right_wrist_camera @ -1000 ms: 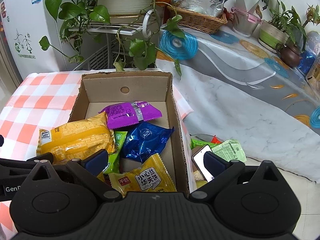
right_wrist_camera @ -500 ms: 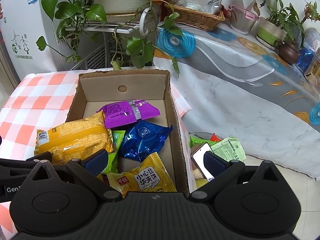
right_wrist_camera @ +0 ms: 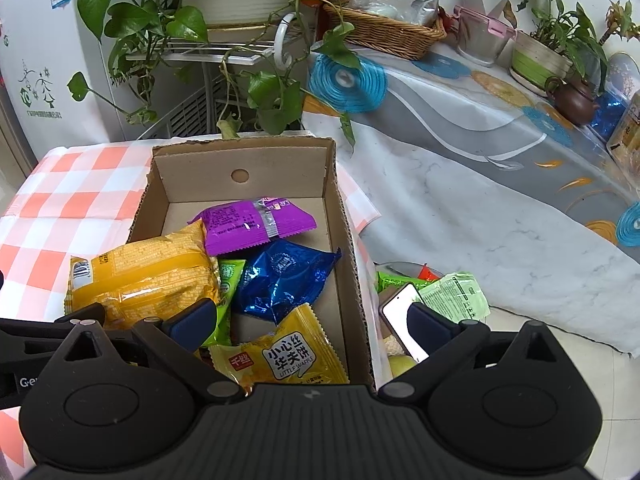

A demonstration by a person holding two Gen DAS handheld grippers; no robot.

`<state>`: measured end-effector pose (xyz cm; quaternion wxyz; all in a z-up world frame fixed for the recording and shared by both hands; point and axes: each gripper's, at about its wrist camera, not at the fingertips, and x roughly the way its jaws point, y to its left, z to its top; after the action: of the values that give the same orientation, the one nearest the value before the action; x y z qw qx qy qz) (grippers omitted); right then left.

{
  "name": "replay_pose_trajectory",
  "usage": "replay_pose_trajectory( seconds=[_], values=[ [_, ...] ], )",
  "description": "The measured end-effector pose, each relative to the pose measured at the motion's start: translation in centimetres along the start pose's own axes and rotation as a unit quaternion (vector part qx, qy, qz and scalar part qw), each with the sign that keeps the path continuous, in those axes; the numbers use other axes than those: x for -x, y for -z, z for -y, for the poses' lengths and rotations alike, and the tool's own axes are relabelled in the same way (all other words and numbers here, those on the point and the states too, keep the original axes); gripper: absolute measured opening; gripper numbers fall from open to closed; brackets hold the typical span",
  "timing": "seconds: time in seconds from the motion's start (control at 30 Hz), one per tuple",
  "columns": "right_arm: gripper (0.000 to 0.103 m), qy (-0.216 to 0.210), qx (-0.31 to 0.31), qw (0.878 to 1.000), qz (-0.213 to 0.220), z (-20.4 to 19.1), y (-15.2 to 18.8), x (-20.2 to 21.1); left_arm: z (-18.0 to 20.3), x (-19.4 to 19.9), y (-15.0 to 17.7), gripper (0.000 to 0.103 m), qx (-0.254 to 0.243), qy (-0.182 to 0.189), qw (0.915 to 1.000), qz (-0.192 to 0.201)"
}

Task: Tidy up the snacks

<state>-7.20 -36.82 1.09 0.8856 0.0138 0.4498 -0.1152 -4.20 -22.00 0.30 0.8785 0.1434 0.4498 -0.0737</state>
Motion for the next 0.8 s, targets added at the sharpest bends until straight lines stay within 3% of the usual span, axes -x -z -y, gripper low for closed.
replay_pose_trajectory(
  seconds=[0.8],
  values=[
    [0.103, -0.003, 0.028, 0.999, -0.016, 0.9, 1.0, 0.1, 1.5, -0.2, 1.4, 0.101, 0.003, -0.002, 0.9997, -0.023]
  ],
)
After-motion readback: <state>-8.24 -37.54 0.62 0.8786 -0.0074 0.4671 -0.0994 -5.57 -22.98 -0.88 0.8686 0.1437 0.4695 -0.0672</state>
